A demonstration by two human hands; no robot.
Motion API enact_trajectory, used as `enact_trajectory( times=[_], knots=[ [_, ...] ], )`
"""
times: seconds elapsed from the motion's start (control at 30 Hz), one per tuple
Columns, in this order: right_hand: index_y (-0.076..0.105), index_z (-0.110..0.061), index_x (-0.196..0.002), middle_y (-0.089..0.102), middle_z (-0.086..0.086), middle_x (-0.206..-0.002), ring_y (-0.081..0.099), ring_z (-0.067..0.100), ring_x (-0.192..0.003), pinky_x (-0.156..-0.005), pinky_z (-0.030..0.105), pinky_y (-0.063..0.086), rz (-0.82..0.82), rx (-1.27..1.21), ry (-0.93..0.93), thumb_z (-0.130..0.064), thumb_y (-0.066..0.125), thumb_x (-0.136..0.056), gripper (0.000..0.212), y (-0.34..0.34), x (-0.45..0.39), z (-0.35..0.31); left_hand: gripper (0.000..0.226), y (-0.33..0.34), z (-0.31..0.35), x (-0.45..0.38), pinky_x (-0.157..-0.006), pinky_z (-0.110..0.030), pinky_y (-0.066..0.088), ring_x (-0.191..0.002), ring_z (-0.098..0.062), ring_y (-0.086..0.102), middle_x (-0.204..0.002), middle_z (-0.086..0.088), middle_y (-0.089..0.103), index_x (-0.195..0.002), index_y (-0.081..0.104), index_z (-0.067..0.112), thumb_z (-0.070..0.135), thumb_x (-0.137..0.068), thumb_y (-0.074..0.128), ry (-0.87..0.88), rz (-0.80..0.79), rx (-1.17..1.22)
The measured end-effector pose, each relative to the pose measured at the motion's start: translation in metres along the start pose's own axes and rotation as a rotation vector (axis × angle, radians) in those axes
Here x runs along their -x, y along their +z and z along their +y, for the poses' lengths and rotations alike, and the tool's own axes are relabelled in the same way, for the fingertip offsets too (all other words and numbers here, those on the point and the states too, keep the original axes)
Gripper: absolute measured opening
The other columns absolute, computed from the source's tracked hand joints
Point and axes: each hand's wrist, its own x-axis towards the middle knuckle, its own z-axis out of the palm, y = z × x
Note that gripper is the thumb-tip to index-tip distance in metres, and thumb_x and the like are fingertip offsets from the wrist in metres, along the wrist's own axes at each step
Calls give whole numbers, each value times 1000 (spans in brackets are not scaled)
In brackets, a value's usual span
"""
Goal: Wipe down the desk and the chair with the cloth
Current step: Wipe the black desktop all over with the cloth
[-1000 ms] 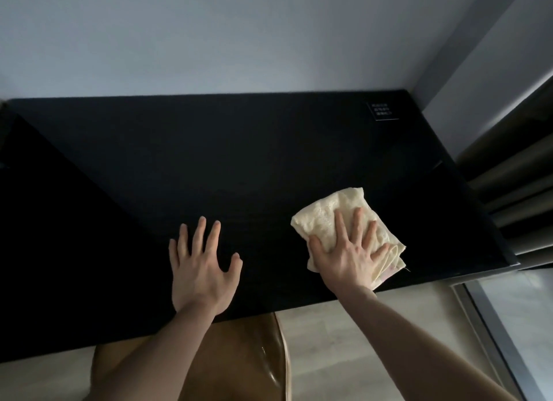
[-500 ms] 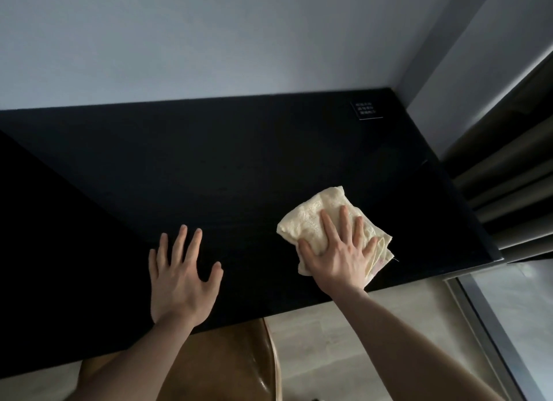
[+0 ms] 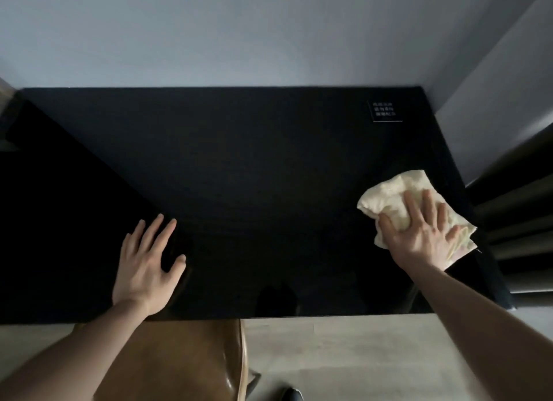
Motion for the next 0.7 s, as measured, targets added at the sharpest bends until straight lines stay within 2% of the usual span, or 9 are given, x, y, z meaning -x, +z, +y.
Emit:
enact_trajectory(
  times=[0.17,0.33,0.5,0.7],
  knots=[
    [34,-40,-163,11,-4,-178,4,29,-163,-127,68,0,4,24,77,-78,44,-92,81,-4,-20,8,82,0,1,2,-132,-53,11,-164,-29,10,-177,6,18,-168,30,30,63,-93,34,-5,-1,-6],
    [32,-41,-164,7,-4,-179,3,31,-163,-126,70,2,-13,52,75,-80,39,-91,83,-5,-25,9,81,3,-1,-1,-132,-55,11,-164,-30,12,-177,3,19,-167,30,29,62,-93,36,-4,6,-15],
    [15,-43,-169,-4,-1,-180,-6,39,-163,-122,77,-3,-83,74,162,-78,31,-93,85,-1,-9,-24,80,3,-2,-1,-132,-55,11,-163,-30,13,-177,4,20,-166,31,30,60,-93,40,-5,11,-5],
    [10,-46,-169,-9,-3,-180,-14,38,-163,-123,75,-7,-102,75,75,-80,30,-94,84,16,19,-52,81,3,-2,-1,-132,-56,13,-164,-31,13,-177,2,19,-167,31,30,64,-94,36,-9,4,-28]
  ],
)
